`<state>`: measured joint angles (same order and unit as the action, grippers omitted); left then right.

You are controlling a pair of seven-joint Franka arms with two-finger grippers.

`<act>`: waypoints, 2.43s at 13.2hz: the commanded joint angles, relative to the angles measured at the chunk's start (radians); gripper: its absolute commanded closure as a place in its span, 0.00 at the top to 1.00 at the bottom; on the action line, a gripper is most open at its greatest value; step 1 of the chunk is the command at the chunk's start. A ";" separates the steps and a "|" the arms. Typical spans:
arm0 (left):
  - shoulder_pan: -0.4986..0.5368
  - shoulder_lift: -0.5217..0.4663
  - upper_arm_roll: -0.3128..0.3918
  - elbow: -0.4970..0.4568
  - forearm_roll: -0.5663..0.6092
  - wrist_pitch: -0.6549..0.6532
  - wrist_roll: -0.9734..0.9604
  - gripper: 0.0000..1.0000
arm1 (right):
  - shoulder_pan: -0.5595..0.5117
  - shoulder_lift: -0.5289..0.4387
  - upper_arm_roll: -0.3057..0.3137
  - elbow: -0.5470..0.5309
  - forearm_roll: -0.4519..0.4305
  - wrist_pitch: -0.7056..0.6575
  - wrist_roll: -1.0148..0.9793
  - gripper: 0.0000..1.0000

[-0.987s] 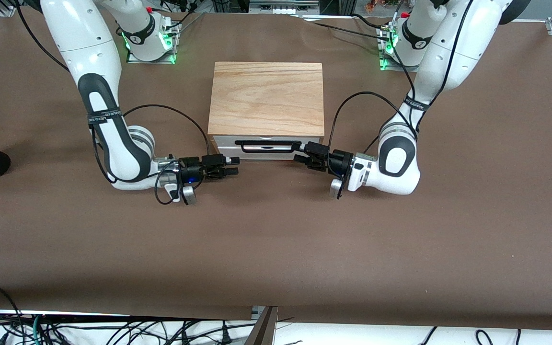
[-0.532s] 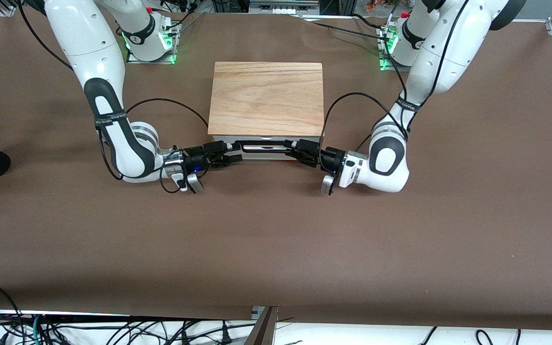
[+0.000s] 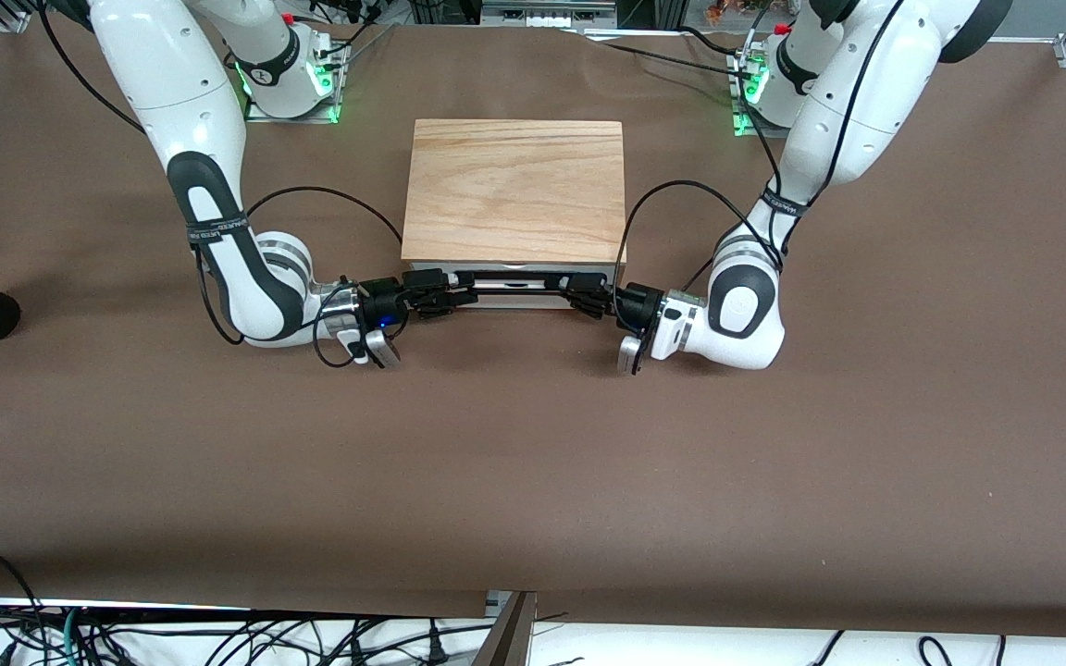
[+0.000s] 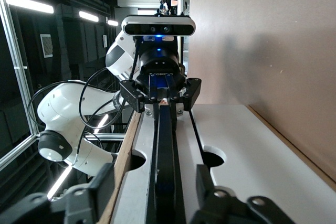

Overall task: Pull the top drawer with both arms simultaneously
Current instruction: 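Pull the handle outward with both grippers to slide the drawer open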

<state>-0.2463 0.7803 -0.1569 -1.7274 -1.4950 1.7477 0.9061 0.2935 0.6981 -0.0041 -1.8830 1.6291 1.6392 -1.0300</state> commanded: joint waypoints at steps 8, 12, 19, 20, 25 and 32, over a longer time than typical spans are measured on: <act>0.019 0.011 0.000 0.000 -0.028 -0.017 0.036 0.05 | -0.007 -0.019 0.009 -0.044 0.023 -0.012 -0.064 0.17; 0.015 0.011 -0.001 0.003 -0.030 -0.017 0.034 0.00 | -0.007 -0.008 0.009 -0.038 0.050 -0.007 -0.064 0.16; 0.025 0.040 -0.001 0.106 -0.031 -0.019 -0.045 0.00 | -0.007 0.093 0.009 0.122 0.104 0.028 -0.042 0.16; 0.024 0.062 -0.001 0.145 -0.033 -0.019 -0.067 0.00 | -0.008 0.112 0.009 0.154 0.104 0.042 -0.030 0.16; 0.022 0.161 -0.001 0.351 -0.034 -0.014 -0.223 0.00 | -0.027 0.193 -0.004 0.284 0.114 0.050 0.016 0.16; 0.038 0.195 0.007 0.439 -0.042 -0.013 -0.266 0.00 | -0.070 0.277 -0.013 0.455 0.110 0.071 0.085 0.16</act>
<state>-0.2119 0.9816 -0.1316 -1.3459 -1.4966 1.7660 0.7142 0.2591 0.9005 -0.0150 -1.5566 1.7054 1.6565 -0.9524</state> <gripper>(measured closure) 0.819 0.819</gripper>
